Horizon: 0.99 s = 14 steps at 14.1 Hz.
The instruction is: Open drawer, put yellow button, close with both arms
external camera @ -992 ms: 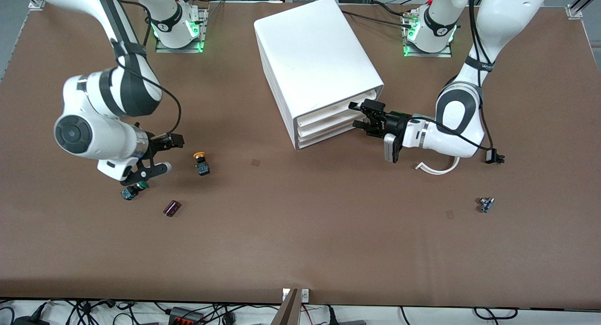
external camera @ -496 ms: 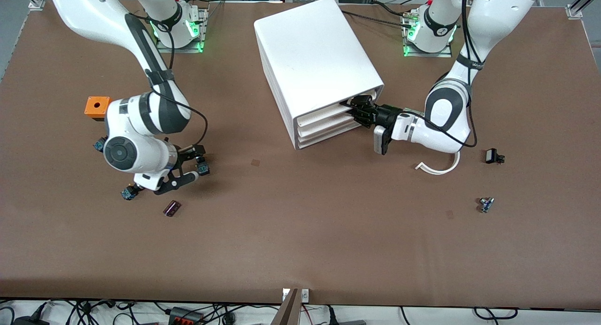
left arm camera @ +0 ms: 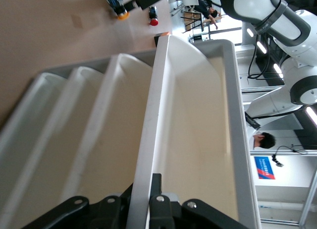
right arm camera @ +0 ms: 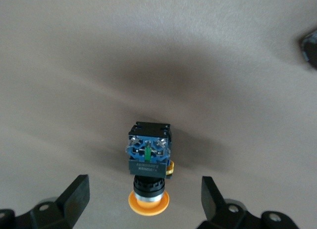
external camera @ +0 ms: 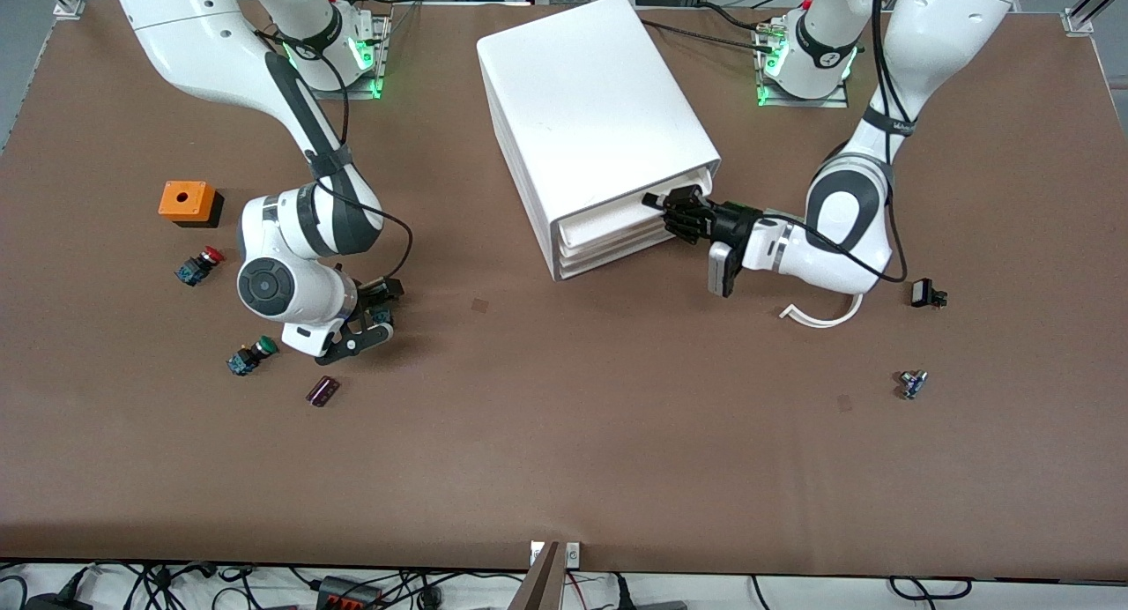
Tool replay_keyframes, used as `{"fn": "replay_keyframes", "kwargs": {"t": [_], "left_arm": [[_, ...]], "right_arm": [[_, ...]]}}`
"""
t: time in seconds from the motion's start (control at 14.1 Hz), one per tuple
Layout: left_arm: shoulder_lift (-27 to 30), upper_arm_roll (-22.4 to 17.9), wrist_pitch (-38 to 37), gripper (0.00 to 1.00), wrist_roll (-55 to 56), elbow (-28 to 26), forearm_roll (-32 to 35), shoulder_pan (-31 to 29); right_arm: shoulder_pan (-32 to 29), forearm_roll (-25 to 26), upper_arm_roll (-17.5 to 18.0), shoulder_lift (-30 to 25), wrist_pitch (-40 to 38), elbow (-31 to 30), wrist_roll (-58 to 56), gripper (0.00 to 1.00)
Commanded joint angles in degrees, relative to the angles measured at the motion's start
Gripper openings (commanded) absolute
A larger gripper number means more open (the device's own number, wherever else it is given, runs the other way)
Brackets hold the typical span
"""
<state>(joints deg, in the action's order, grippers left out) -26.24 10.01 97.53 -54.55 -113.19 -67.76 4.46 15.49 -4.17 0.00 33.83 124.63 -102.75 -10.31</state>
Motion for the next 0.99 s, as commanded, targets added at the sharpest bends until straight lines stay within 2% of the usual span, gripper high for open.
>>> {"fn": "replay_keyframes", "kwargs": {"t": [0.0,0.14,0.43,0.5,0.57,0.64,0.85,0.92], "left_arm": [[-5.83,-0.69,0.20,0.02,1.37,10.77,7.26,-1.99],[-8.29,-0.69,0.12,0.02,2.00,15.62,9.39,-2.69],[-11.64,-0.69,-2.60,0.08,2.08,19.58,9.40,-5.16],[-11.82,-0.69,-2.70,0.17,2.08,19.59,9.40,-5.16],[-11.73,-0.69,-2.87,0.68,1.82,19.50,9.40,-5.42],[-11.38,-0.69,-3.31,0.98,2.17,19.50,9.57,-5.77],[-9.20,-0.95,-3.93,1.00,7.68,19.59,10.62,-6.74],[-7.79,-0.95,-5.49,1.00,12.58,19.94,12.80,-7.35]], "right_arm": [[0.51,0.13,-0.27,0.18,1.76,-1.14,-0.68,1.00],[0.51,0.13,-0.27,0.80,2.37,-1.14,-0.59,1.00],[1.03,0.04,-0.27,1.67,3.69,-0.97,-0.33,0.94],[1.03,0.04,-0.27,1.68,3.69,-0.97,-0.33,0.91],[1.12,0.04,-0.27,1.68,3.69,-0.97,-0.33,0.87],[1.30,0.04,-0.27,1.68,3.69,-0.97,-0.33,0.83],[1.30,0.04,-0.27,2.47,3.61,-1.14,-0.33,0.69],[1.30,0.04,-0.35,2.47,3.61,-1.23,-0.33,0.68]]}}
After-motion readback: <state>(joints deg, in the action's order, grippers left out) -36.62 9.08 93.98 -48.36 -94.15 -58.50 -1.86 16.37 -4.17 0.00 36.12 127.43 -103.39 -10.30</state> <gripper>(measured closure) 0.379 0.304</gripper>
